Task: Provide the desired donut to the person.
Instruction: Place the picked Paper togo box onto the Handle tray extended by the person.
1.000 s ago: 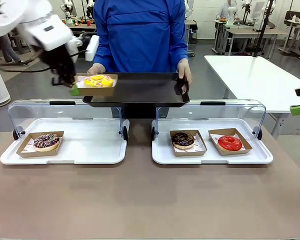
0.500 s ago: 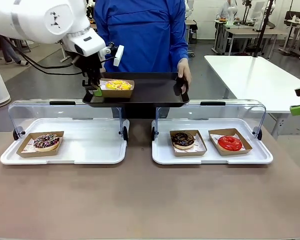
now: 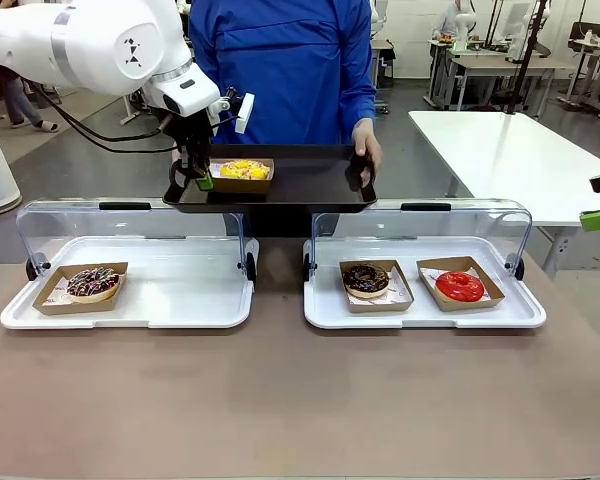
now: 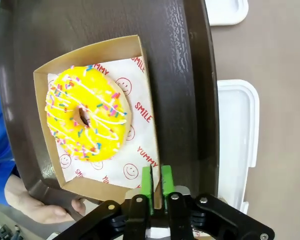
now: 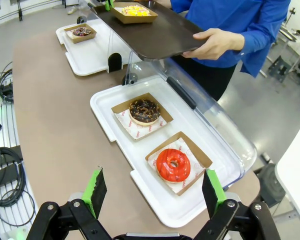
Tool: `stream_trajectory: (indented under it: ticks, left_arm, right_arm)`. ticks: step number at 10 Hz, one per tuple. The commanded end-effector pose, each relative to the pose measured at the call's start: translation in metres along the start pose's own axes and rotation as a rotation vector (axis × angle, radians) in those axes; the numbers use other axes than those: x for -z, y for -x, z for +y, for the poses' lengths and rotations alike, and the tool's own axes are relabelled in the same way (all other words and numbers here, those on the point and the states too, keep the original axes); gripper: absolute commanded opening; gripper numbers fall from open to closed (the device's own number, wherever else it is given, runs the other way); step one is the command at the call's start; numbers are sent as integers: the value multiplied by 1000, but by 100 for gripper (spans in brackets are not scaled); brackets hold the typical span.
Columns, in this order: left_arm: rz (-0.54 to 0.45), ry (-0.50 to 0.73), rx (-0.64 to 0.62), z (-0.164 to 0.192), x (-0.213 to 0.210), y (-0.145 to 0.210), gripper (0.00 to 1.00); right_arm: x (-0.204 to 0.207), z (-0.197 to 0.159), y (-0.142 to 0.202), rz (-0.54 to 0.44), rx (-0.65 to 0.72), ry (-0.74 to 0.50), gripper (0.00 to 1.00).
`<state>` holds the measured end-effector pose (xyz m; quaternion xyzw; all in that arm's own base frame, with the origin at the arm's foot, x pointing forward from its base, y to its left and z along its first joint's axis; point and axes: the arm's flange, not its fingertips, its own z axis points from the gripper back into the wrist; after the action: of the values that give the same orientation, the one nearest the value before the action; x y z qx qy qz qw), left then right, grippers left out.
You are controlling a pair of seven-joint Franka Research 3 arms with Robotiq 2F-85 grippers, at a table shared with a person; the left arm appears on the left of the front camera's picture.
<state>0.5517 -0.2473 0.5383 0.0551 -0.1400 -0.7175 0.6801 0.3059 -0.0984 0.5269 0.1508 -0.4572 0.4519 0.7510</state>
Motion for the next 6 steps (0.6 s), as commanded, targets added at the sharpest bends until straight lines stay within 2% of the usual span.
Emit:
stream_trajectory:
  ticks: [1,2,3,6]
  left_arm:
    - [-15,48,-10,7,-8,0,100]
    - [-3,68,-10,5,-10,1,63]
    - [0,79,-11,5,-13,2,100]
    - [-19,110,-11,5,-18,5,100]
  right_arm:
    - [2,-1,0,-21,2,-7,100]
    - [2,-1,0,-21,2,-7,100]
    - [2,-1,0,-21,2,-7,100]
    - [2,-1,0,-21,2,-7,100]
